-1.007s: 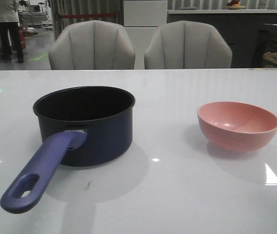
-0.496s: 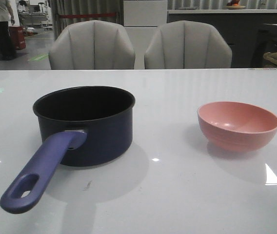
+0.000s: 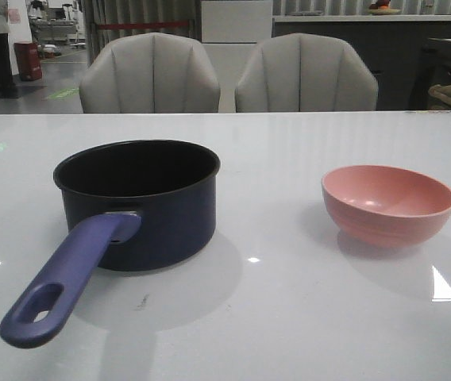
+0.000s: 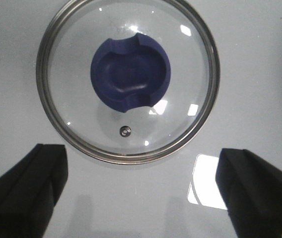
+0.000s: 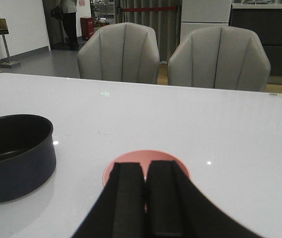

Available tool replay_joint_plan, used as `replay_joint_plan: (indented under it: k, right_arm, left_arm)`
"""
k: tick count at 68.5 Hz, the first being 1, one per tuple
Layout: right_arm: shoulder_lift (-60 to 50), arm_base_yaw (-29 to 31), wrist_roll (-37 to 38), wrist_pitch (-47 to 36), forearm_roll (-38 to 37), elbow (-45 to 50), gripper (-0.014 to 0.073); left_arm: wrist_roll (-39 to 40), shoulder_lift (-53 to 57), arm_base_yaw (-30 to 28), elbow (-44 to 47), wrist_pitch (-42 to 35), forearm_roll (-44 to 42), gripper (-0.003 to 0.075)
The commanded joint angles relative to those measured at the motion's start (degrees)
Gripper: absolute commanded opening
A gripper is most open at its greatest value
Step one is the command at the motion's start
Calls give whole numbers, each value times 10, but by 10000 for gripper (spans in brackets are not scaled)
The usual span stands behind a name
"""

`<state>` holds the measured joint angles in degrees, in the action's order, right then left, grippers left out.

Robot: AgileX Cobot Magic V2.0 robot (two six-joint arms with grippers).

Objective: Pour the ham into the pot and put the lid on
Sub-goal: 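Move the left gripper over the glass lid and grasp its knob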

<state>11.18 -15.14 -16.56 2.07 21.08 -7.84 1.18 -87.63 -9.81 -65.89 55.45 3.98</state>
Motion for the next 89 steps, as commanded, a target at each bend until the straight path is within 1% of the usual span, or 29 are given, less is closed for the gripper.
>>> replay_joint_plan:
  k: [1,27,50,79,83,89]
  right_arm:
    - [4,0,-7,-49,0,-16,145]
    - [4,0,-7,-49,0,-16,145]
    - [4,0,-7,-49,0,-16,145]
    - [4,0,-7,-49,0,-16,146]
    - [4,0,-7,-49,0,-16,146]
    - [4,0,-7,-49,0,-16,146]
  left_arm:
    - [-2,-9,-1,-42,3,-2,638]
    - [-2,-90,-1,-93,5,-2,638]
    - [-3,-152,-1,-125,5,-20,638]
    - [-3,-206,-1,-151,3,-21,638]
    - [-3,-208,-1,-151,0,-21,629]
    - [-3,-208,-1,-151,0,-21,568]
